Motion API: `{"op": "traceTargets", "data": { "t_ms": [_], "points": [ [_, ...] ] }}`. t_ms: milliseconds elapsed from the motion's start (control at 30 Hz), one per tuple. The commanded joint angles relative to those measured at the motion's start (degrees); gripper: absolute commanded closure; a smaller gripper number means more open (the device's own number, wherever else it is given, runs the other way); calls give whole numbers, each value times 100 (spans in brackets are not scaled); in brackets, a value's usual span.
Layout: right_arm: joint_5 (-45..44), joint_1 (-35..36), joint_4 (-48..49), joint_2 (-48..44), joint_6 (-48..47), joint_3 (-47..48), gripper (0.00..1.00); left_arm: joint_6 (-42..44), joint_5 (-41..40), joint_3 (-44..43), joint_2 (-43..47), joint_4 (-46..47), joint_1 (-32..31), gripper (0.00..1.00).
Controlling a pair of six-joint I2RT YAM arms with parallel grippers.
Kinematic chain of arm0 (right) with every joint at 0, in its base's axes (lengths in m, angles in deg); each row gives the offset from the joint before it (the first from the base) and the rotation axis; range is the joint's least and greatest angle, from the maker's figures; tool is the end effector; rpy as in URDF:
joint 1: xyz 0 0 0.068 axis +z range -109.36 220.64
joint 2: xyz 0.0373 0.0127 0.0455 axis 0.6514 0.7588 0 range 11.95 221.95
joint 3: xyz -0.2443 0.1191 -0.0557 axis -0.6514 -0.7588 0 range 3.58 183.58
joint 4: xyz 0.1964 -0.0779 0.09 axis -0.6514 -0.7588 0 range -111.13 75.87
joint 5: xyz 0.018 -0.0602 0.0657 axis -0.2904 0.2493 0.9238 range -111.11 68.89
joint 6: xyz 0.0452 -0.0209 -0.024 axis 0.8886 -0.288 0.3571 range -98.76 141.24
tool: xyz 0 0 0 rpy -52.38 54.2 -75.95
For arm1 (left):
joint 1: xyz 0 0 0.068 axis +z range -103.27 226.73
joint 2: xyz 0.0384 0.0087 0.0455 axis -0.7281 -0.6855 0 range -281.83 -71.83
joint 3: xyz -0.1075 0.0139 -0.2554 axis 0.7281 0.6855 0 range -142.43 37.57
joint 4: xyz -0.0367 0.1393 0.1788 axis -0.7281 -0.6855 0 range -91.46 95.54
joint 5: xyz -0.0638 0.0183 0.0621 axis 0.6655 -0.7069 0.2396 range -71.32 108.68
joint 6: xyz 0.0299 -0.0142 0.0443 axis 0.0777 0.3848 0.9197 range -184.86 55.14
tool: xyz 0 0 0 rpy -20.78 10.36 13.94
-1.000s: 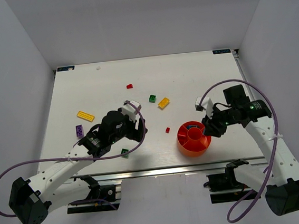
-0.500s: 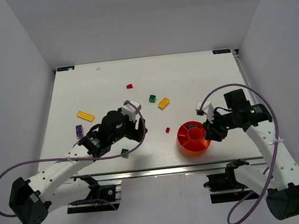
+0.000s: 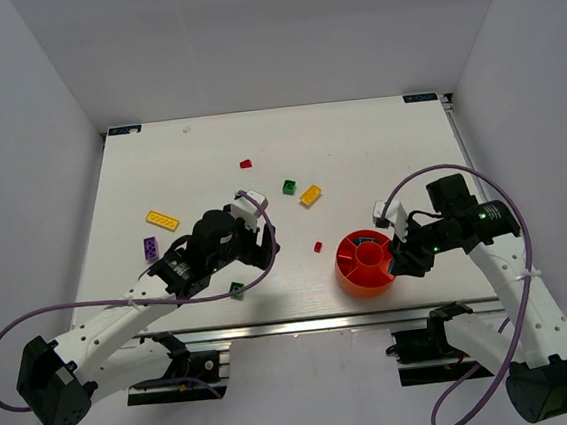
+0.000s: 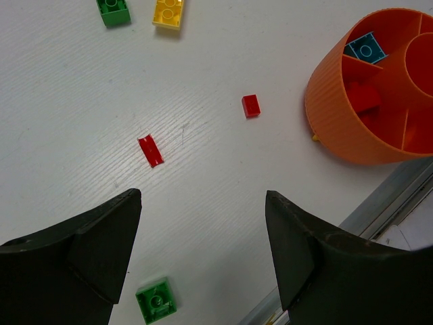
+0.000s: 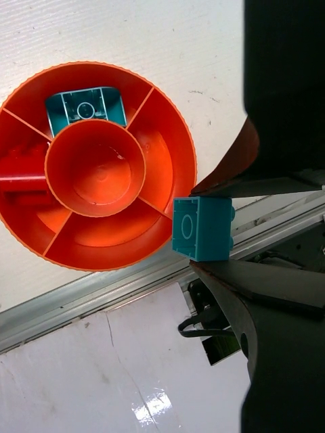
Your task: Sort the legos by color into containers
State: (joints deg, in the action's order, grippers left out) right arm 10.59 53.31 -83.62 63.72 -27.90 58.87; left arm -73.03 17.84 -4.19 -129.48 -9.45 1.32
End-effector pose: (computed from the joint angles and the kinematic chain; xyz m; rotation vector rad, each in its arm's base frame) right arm 0.0966 0.0420 0.3006 -1.4311 2.0927 0.5139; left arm 0.1345 -0.1356 0.2833 0.6802 2.0472 -0.5372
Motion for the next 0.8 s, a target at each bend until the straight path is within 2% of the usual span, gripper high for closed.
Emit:
{"op": "traceTargets", "data": {
  "t_ms": [0,767],
  "points": [
    [169,17,-152,-70,-139,44,99,17,75,-192,113,-5,-21,17],
    [108,8,-143,-123,-166,-18,100,25,75,-201,96,-5,-21,17]
  ]
}}
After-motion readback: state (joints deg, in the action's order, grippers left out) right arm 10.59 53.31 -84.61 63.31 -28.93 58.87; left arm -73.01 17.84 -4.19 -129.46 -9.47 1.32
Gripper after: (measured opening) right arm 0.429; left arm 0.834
